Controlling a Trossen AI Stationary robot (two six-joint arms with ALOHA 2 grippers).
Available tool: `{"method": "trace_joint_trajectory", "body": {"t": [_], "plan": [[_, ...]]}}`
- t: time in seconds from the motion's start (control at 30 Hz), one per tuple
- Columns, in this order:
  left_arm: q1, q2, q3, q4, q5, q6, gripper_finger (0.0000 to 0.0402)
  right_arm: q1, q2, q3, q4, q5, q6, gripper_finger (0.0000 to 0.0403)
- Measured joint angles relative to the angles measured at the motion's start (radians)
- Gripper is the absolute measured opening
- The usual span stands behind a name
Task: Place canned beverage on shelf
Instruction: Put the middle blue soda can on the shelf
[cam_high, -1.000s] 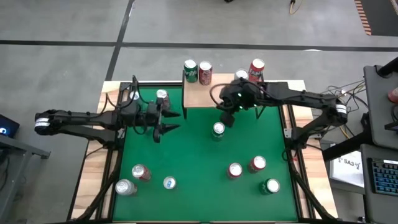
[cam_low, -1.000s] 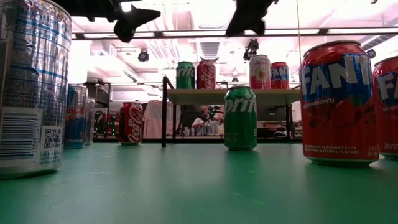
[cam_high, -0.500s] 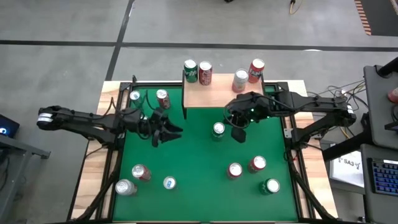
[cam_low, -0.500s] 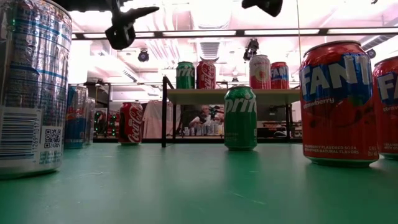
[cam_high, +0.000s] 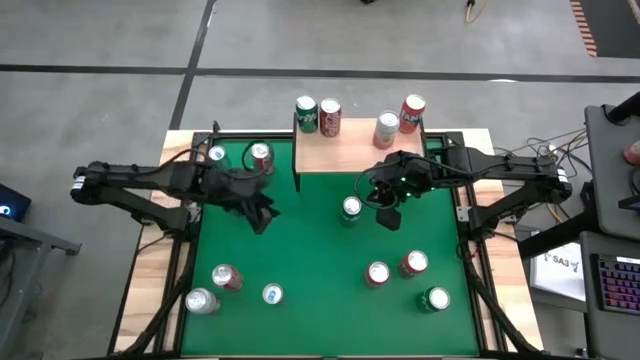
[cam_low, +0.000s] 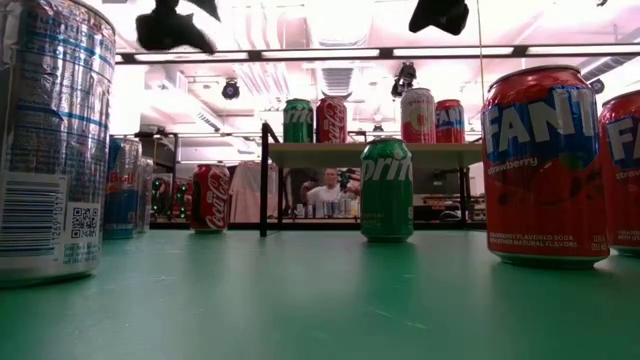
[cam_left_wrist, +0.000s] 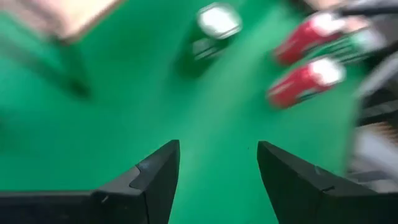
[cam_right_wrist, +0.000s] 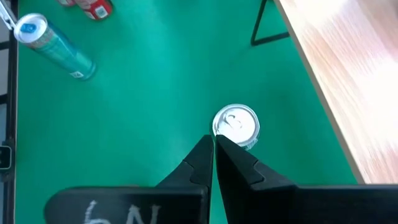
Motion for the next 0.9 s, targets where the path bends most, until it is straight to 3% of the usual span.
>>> {"method": "trace_joint_trajectory", "body": {"t": [0.23,0.47,0.7,0.9], "plan": [[0.000,0.028,0.077,-0.318,-0.079,-0.086,0.0200,0.000,0.000,-0.001,0.001,0.000,-0.008,0.0011],[0.012,-0.024,-0.009,-0.350,-0.081,-0.158,0.0200,0.000,0.000,-0.003,0.002,0.001,-0.010,0.0011],[0.052,-0.055,-0.077,-0.414,-0.154,-0.221,0.0203,0.000,0.000,-0.004,0.003,0.001,-0.009,0.0011],[0.080,-0.061,-0.113,-0.420,-0.176,-0.222,0.0236,0.000,0.000,-0.004,0.003,0.002,-0.008,0.0011]]}}
